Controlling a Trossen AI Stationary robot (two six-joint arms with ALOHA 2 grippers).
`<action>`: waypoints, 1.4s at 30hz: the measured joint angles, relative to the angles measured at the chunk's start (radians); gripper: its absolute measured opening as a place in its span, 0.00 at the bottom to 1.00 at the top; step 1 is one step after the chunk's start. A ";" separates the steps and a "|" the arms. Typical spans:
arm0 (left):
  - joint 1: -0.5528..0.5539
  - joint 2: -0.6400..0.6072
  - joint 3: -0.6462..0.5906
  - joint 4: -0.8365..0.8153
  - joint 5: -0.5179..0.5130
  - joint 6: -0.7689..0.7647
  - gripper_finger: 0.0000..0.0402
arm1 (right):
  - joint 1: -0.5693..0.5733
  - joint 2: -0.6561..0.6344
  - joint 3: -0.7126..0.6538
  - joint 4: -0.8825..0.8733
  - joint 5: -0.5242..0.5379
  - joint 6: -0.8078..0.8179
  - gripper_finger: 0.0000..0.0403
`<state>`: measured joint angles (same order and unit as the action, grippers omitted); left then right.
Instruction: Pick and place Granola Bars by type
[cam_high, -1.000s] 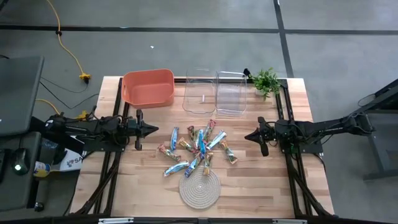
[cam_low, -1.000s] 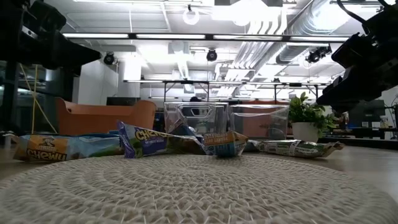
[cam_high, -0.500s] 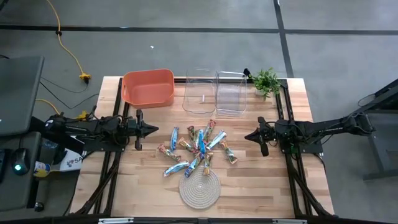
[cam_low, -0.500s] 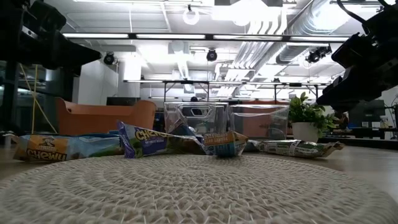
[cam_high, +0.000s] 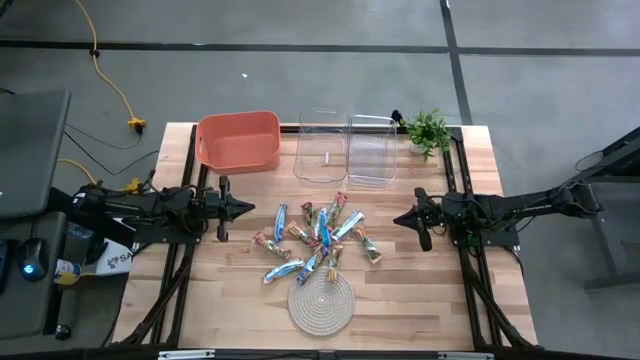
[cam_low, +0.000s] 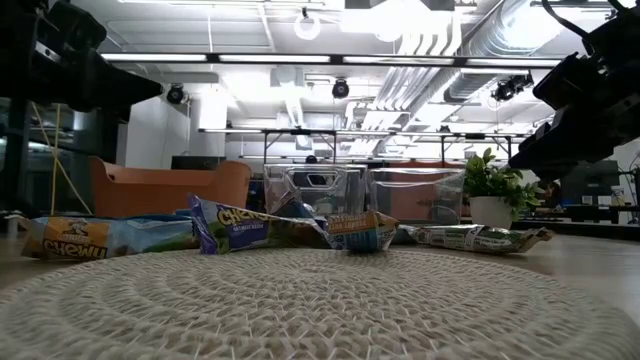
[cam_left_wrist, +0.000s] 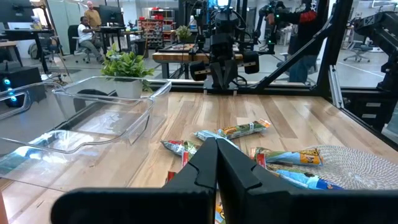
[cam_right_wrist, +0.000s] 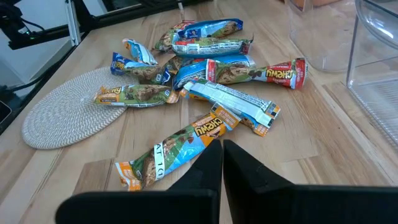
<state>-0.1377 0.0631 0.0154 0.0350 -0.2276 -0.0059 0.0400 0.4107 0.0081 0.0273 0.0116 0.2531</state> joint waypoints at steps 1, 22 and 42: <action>0.000 0.000 0.000 0.000 0.000 0.000 0.00 | 0.000 0.000 0.000 0.000 0.000 0.000 0.00; 0.000 0.000 0.000 0.000 0.000 0.000 0.00 | 0.000 0.000 0.000 0.000 0.000 0.000 0.00; 0.000 0.000 0.000 0.000 0.000 0.000 0.00 | 0.000 0.000 0.000 0.001 0.016 -0.044 0.00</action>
<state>-0.1378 0.0630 0.0154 0.0350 -0.2276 -0.0059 0.0401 0.4108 0.0080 0.0280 0.0280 0.2091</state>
